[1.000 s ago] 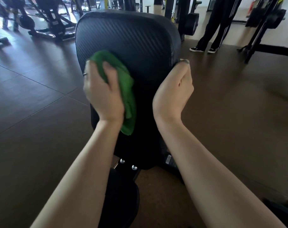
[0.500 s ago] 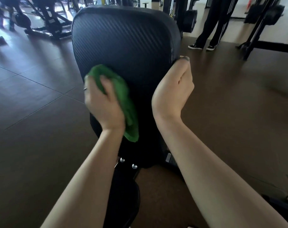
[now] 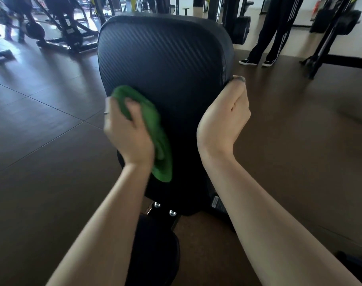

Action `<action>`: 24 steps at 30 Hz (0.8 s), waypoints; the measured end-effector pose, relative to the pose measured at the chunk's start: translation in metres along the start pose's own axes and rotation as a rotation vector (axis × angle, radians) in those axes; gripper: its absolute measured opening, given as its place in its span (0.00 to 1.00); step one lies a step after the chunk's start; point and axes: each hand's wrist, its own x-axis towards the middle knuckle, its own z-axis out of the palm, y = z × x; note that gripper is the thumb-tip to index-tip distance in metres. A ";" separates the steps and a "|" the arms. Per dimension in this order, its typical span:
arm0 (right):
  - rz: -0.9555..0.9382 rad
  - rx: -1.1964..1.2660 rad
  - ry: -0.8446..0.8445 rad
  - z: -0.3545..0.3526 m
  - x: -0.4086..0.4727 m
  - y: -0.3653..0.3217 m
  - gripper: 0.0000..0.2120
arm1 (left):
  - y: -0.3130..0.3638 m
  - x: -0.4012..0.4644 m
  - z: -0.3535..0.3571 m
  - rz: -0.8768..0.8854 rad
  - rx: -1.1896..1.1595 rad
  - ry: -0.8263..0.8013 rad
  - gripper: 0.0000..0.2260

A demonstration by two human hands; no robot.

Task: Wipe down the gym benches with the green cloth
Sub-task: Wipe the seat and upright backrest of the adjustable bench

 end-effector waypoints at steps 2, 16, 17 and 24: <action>-0.001 0.010 -0.016 0.000 0.002 0.001 0.19 | -0.009 0.027 -0.001 -0.277 -0.028 0.084 0.12; 0.437 -0.191 -0.373 -0.057 -0.039 0.088 0.34 | -0.022 -0.080 -0.007 -0.145 0.025 -0.027 0.15; 0.475 -0.172 -0.364 -0.058 -0.043 0.091 0.36 | -0.031 -0.076 -0.008 -0.295 -0.009 0.026 0.15; 0.360 -0.217 -0.282 -0.056 -0.042 0.097 0.31 | 0.007 -0.136 -0.006 -0.125 0.014 -0.109 0.14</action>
